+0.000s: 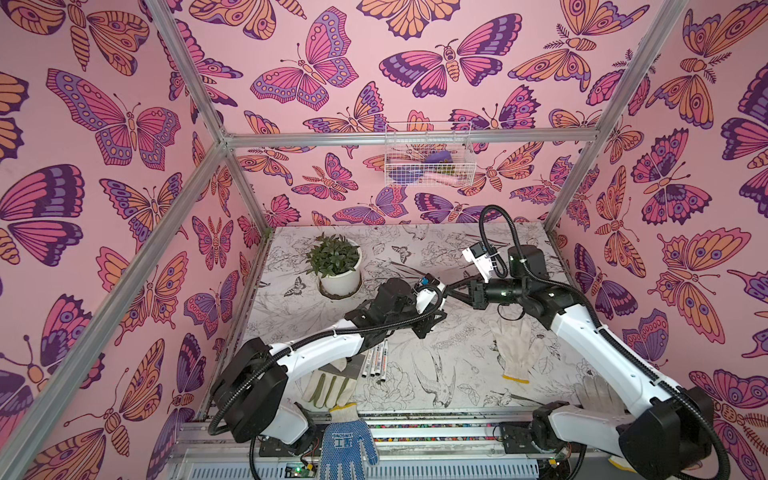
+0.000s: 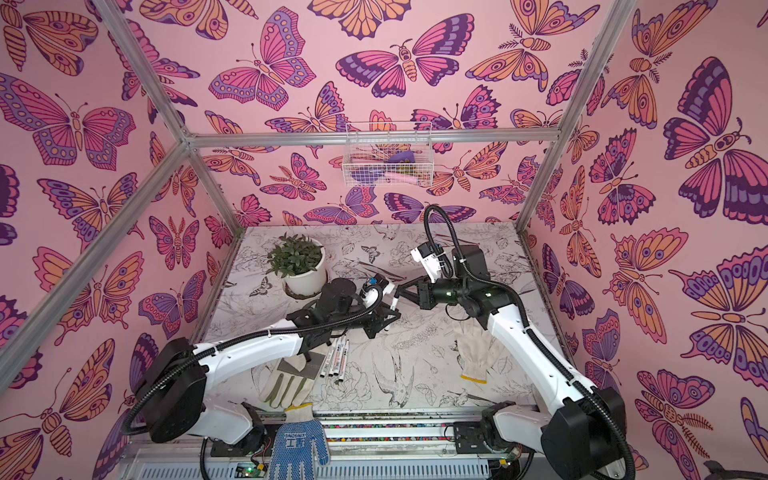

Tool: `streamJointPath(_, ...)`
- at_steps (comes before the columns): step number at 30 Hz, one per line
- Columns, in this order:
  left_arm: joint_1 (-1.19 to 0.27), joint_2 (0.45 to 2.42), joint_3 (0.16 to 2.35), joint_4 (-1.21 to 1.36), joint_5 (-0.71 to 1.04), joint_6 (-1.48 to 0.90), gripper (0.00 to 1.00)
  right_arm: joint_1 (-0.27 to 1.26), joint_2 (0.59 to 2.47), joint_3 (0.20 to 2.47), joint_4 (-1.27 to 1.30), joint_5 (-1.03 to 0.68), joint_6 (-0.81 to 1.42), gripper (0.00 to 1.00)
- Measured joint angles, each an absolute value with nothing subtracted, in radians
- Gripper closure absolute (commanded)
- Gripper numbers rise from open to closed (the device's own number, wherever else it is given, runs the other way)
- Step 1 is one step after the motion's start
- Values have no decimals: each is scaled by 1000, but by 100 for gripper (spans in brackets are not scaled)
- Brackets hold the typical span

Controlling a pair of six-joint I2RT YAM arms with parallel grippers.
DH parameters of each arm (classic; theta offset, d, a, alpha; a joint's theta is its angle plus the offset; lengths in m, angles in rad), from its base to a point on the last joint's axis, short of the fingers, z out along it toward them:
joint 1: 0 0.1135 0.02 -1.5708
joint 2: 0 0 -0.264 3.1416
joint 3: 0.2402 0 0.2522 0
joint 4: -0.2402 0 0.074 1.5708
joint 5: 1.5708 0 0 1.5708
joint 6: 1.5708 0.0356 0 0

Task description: Insert the pens into the pen caps

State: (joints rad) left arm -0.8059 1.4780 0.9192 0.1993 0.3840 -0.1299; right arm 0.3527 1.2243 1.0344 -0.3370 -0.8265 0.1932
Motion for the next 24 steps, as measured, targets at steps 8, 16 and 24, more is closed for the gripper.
streamJointPath(8, -817, 1478, 919, 199, 363, -106, 100, 361, 1250, 1089, -417, -812, 148, 97)
streamJointPath(16, -839, 1478, 919, 183, 331, -66, 100, 361, 1250, 1103, -468, -809, 147, 89)
streamJointPath(24, -844, 1478, 919, 192, 294, -52, 100, 365, 1257, 1110, -501, -815, 154, 75)
